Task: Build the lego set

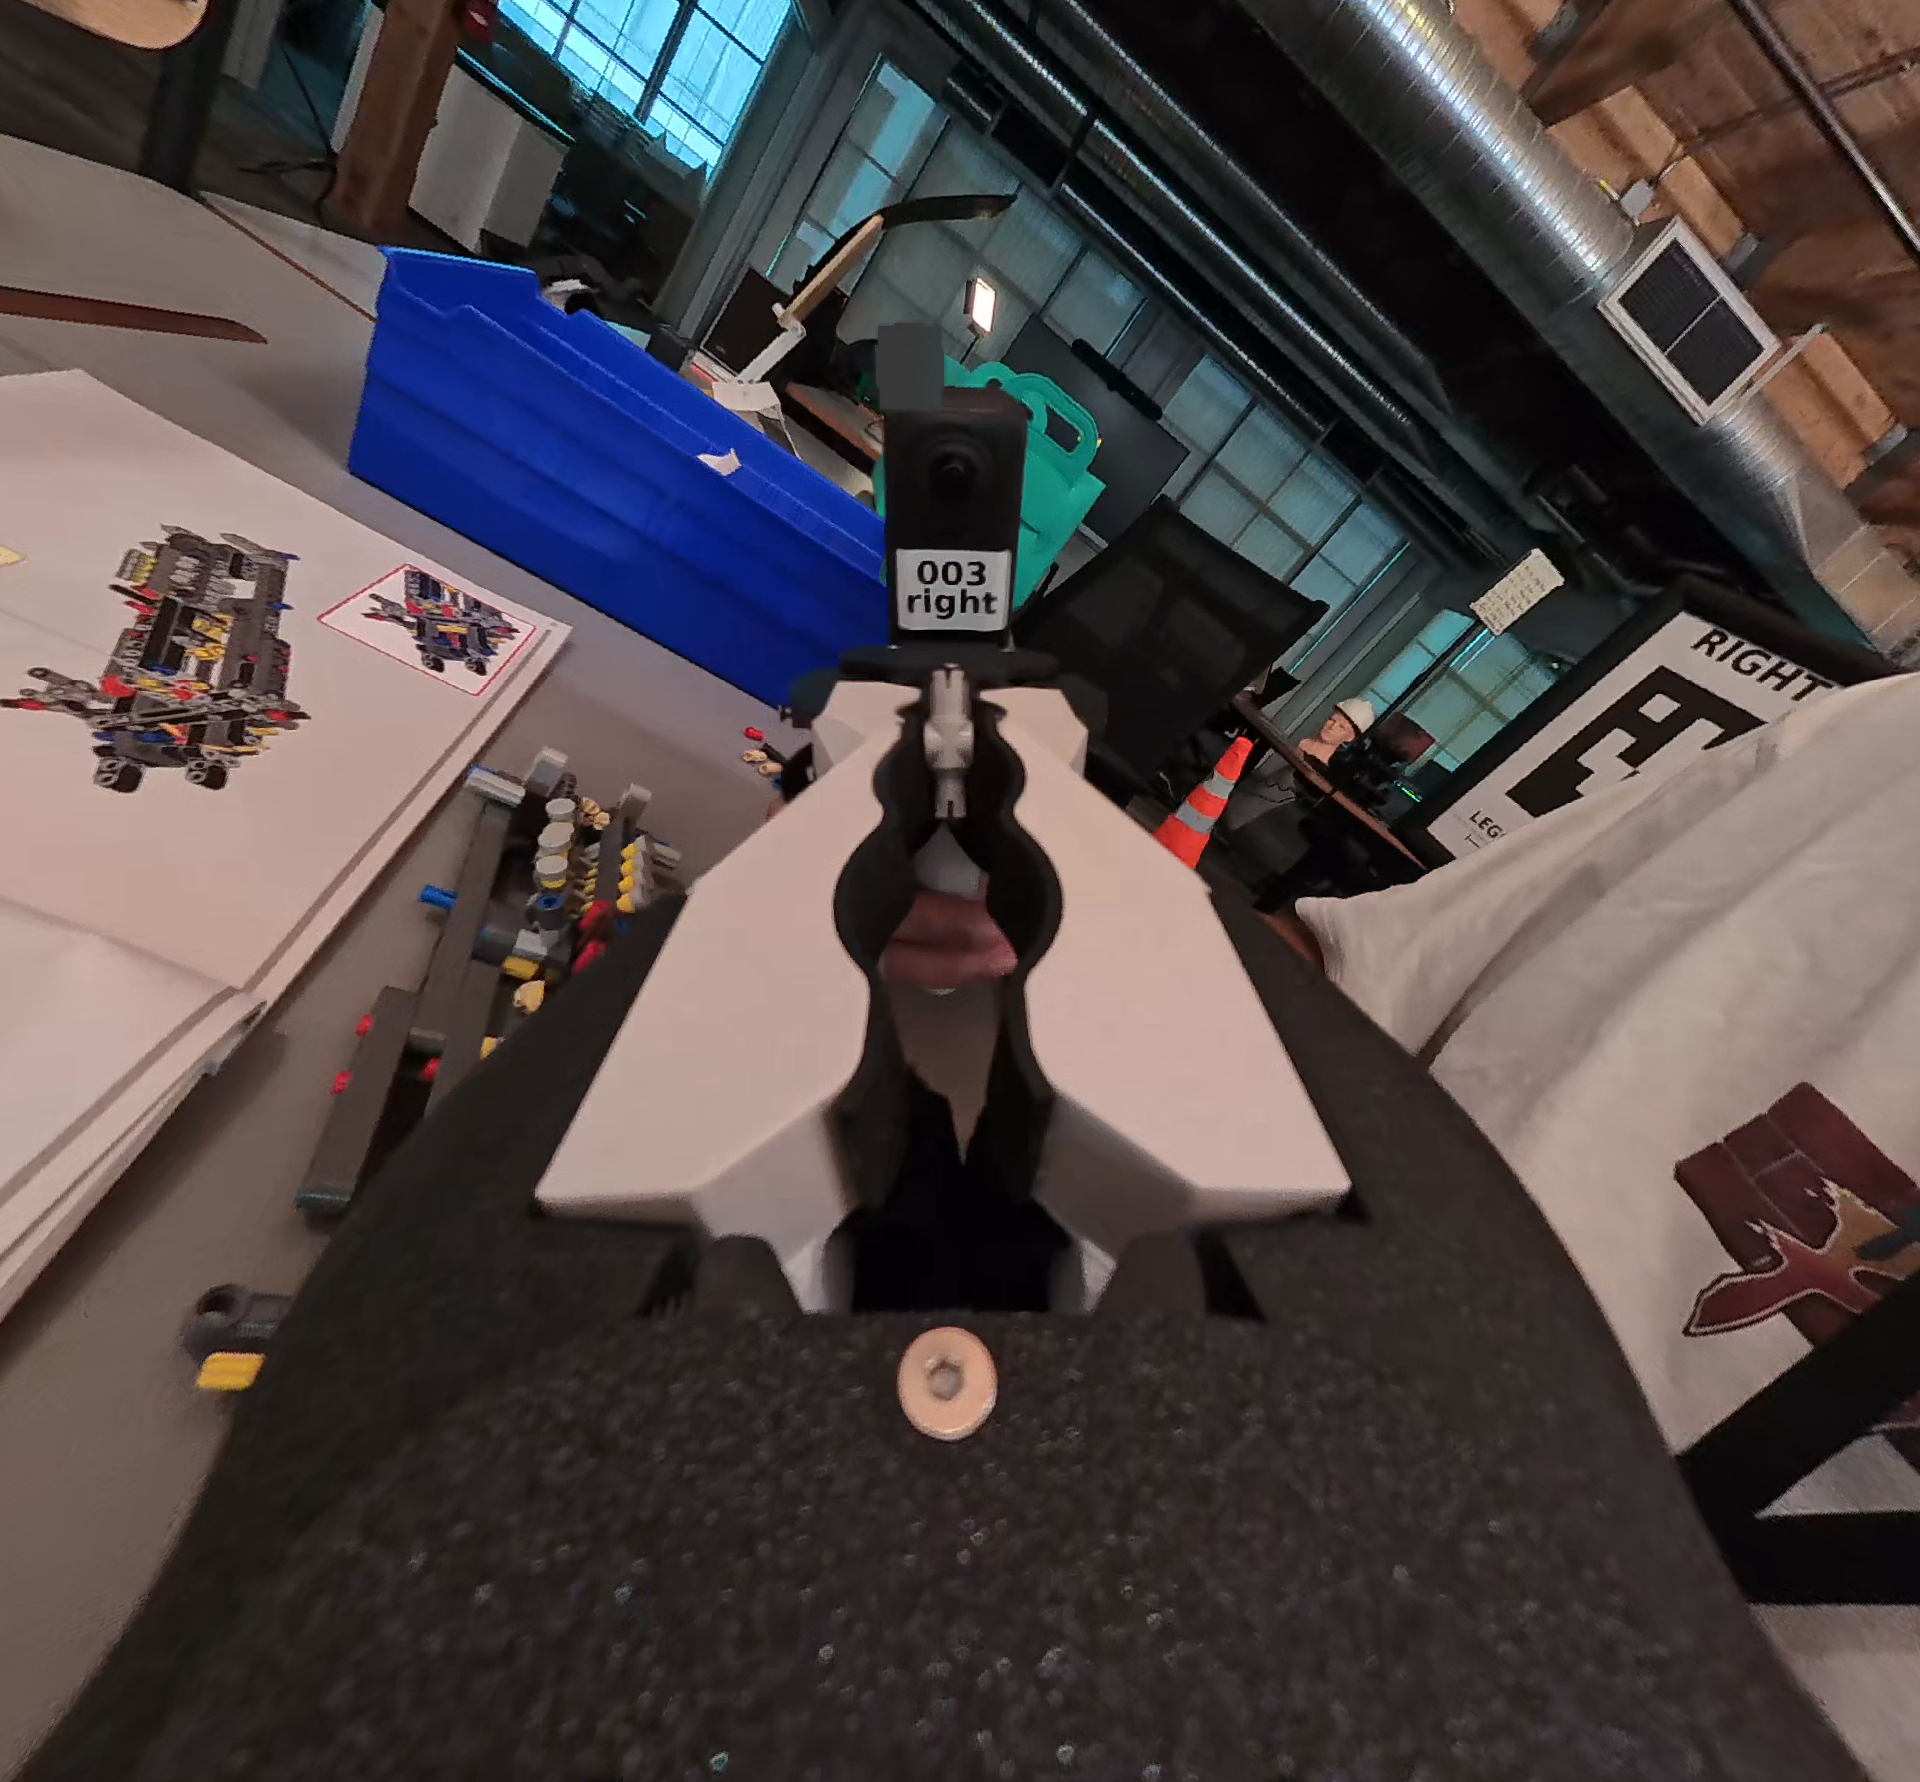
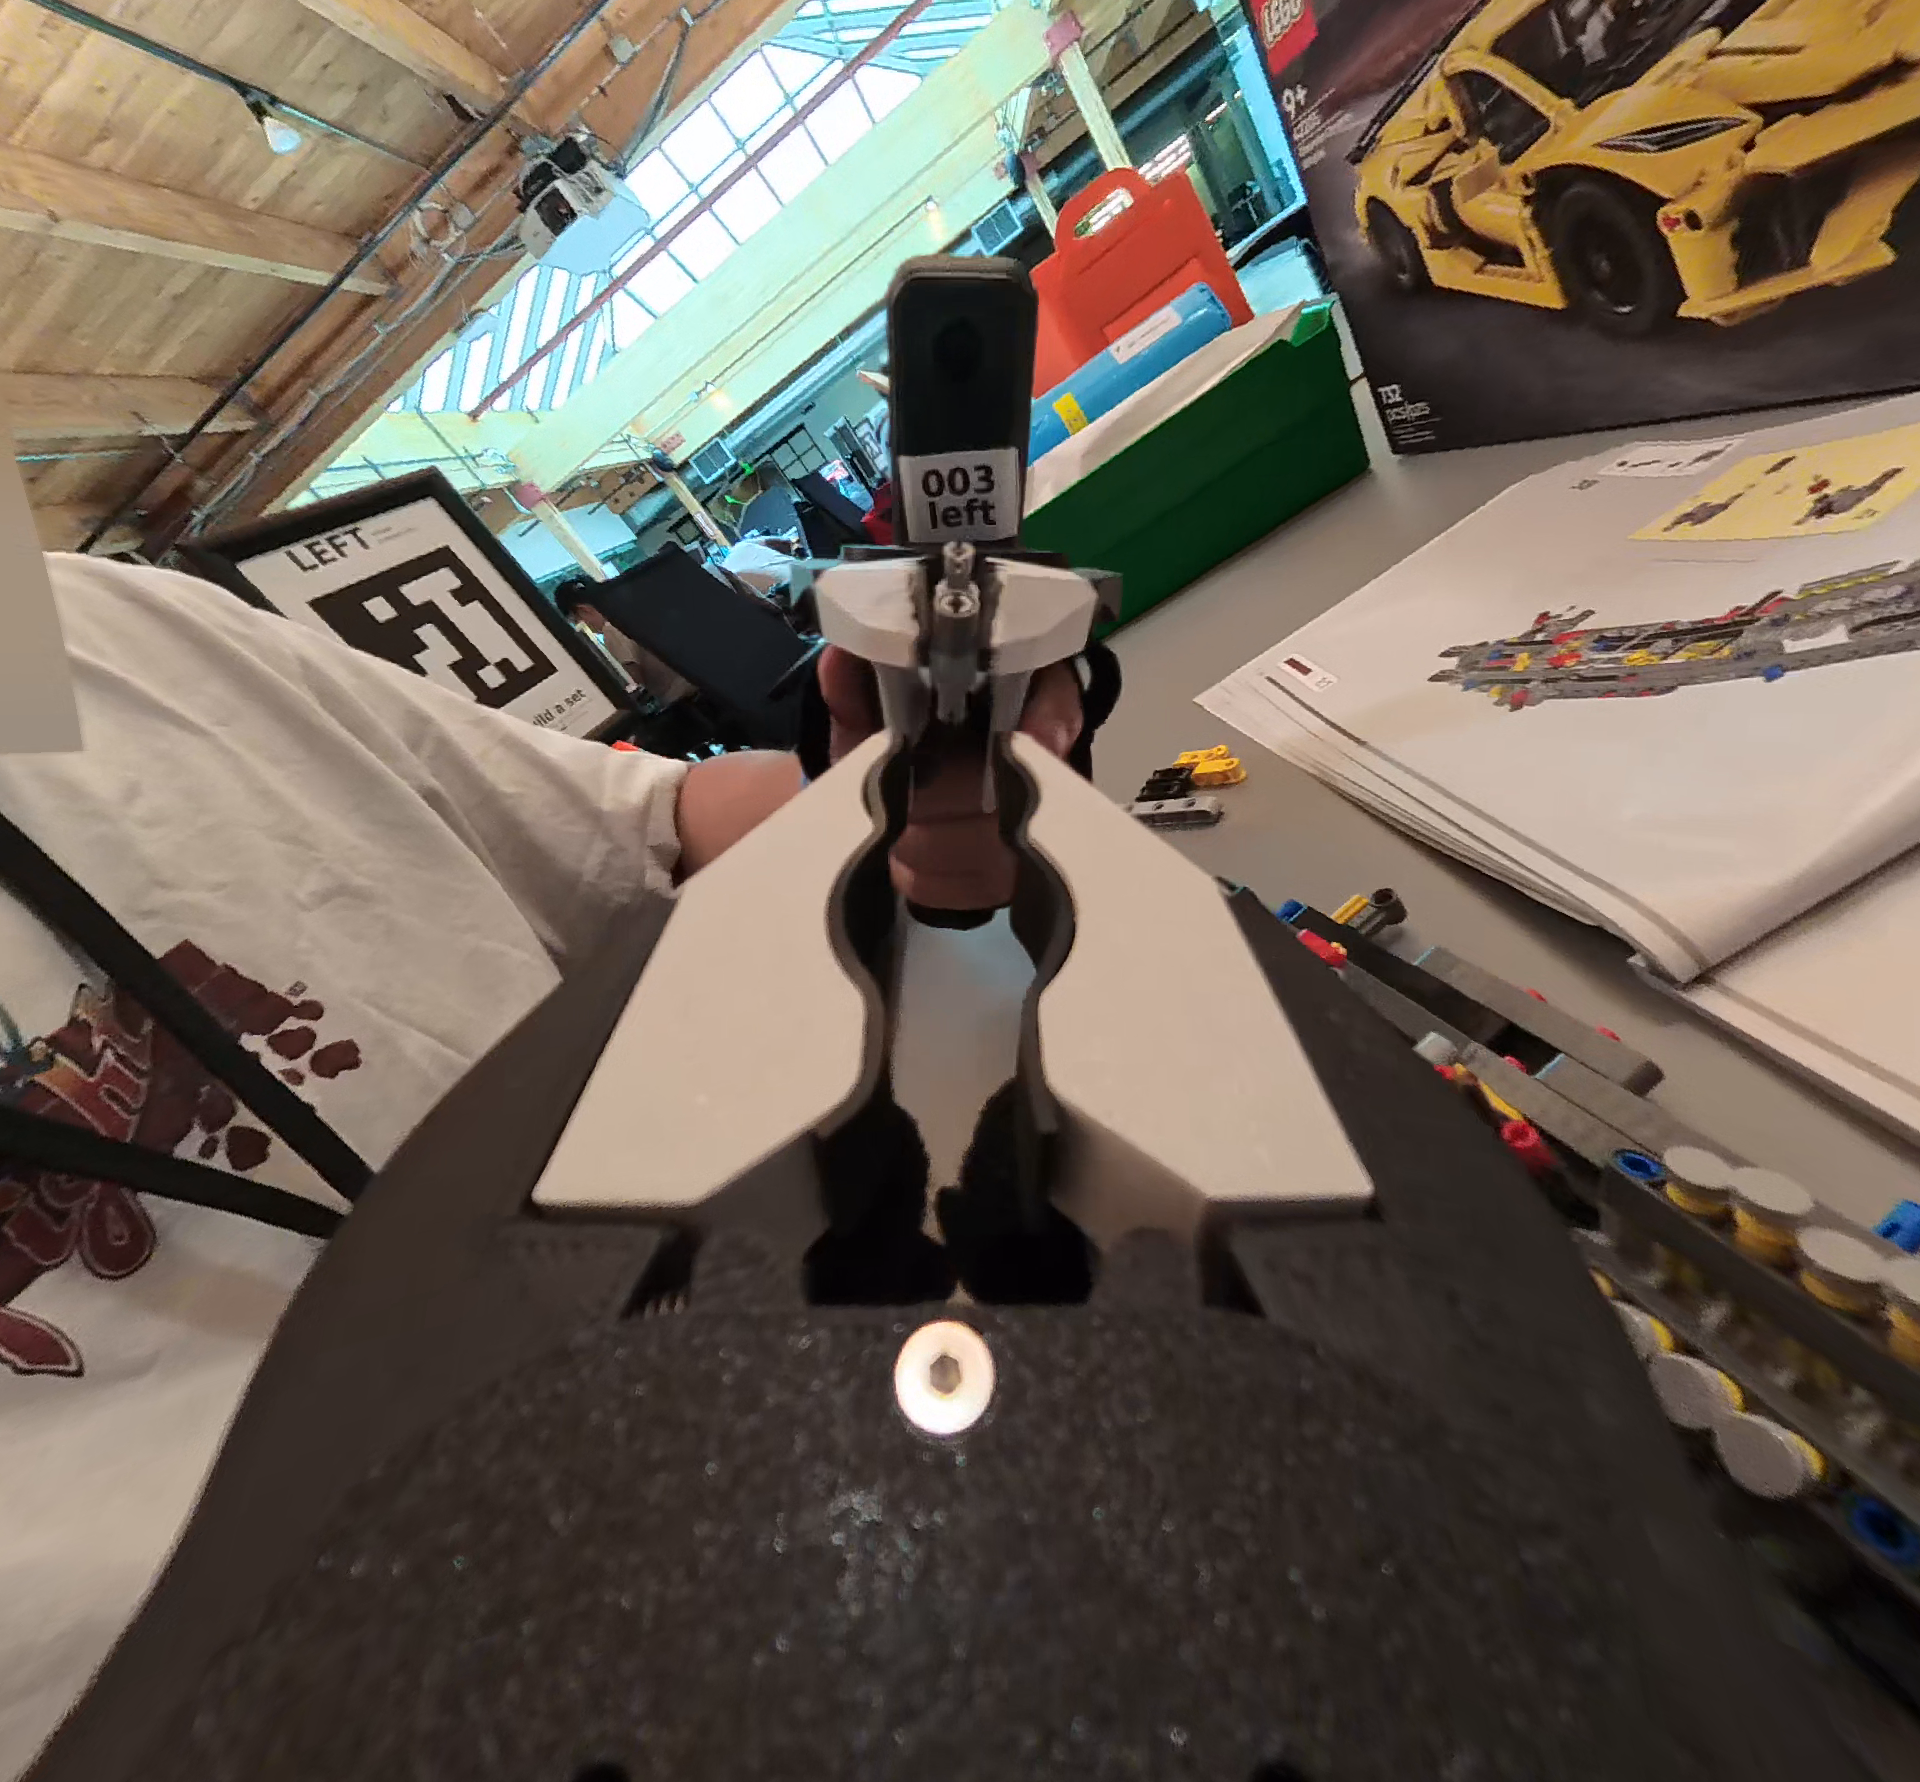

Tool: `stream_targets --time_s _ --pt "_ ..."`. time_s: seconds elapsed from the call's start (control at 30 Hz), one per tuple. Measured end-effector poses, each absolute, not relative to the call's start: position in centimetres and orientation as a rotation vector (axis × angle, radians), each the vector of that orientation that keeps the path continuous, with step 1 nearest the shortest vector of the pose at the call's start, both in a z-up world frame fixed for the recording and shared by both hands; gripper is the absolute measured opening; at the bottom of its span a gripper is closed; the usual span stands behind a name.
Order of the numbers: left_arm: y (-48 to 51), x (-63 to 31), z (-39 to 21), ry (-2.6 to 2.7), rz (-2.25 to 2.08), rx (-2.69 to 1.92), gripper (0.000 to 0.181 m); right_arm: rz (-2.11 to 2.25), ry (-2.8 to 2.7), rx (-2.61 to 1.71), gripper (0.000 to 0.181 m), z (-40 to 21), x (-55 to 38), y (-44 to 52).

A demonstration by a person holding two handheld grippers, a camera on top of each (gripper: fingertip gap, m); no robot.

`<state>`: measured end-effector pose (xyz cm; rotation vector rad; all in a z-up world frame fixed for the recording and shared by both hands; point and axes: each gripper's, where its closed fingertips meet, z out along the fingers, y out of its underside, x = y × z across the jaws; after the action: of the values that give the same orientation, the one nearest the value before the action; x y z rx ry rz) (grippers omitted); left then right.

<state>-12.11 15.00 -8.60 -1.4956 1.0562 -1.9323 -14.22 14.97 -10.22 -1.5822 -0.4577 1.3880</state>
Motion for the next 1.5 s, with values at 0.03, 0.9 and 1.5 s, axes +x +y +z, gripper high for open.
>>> stream_targets --time_s 0.03,0.9,1.5 --pt "14.9 -12.1 -8.6 1.063 -1.939 -1.494 0.006 1.362 -0.469 -1.577 0.013 -10.1 -14.2 14.9" --pt "12.8 -14.1 -13.1 1.633 -1.690 -1.501 0.007 1.291 -0.651 -1.771 0.002 -13.5 -14.9 13.3" --pt "11.5 -14.5 -15.2 1.835 -1.495 -1.399 0.007 1.206 -0.811 -1.869 0.002 -15.9 -15.6 11.9"
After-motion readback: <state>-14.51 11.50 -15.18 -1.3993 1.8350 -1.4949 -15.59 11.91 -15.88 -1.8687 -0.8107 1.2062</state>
